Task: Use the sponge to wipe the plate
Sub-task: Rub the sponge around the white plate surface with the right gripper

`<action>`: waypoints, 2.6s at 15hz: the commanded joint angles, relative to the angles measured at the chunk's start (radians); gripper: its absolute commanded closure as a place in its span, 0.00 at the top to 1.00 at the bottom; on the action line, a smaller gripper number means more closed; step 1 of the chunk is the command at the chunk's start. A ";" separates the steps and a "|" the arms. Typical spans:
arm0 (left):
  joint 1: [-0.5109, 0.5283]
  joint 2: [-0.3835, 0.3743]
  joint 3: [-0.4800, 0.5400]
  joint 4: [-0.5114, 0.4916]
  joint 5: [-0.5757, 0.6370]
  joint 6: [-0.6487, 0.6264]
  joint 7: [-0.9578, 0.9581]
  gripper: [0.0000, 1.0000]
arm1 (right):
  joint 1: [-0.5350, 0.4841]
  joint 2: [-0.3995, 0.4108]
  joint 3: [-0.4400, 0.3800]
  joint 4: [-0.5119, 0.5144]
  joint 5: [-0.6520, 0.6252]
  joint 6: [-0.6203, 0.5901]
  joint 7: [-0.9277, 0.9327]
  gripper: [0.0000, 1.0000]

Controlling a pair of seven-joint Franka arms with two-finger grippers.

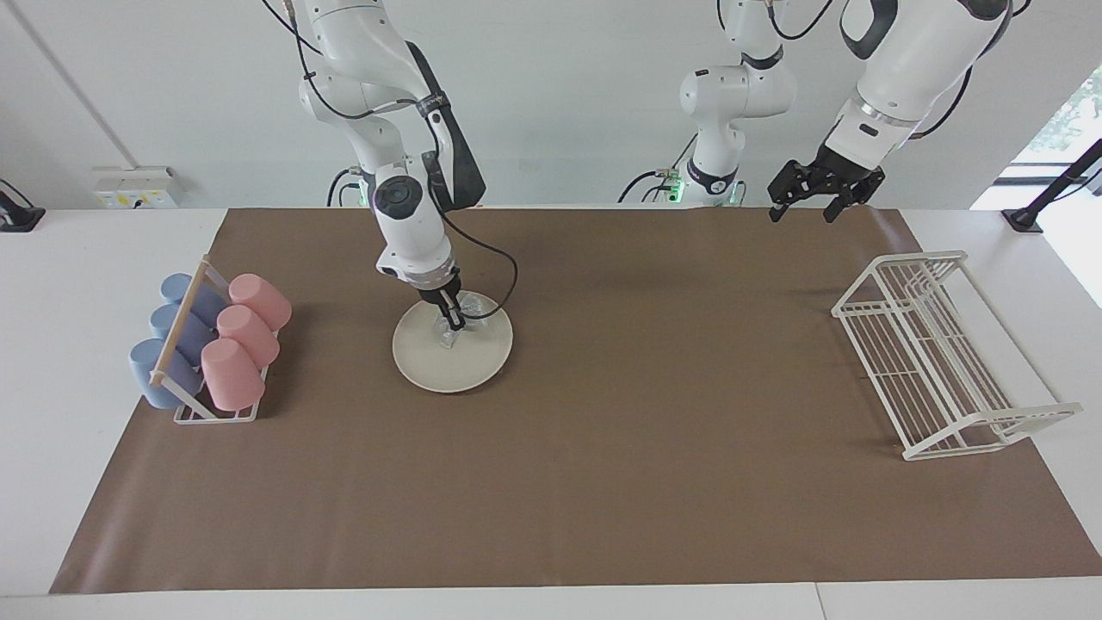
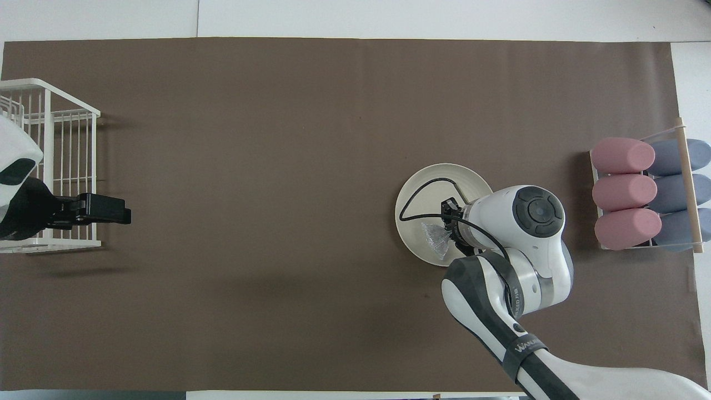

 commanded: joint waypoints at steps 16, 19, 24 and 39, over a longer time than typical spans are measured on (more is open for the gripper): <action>0.007 -0.110 0.018 0.032 0.023 -0.049 -0.010 1.00 | 0.072 -0.002 0.012 -0.024 0.042 0.051 0.120 0.00; 0.007 -0.110 0.018 0.032 0.023 -0.049 -0.010 1.00 | 0.086 -0.001 0.009 -0.024 0.100 0.085 0.109 0.00; 0.007 -0.110 0.019 0.032 0.023 -0.049 -0.010 1.00 | -0.042 0.018 0.006 -0.018 0.100 0.110 -0.161 0.00; 0.007 -0.110 0.019 0.032 0.023 -0.049 -0.010 1.00 | 0.106 0.101 0.013 0.022 0.102 0.205 0.134 0.00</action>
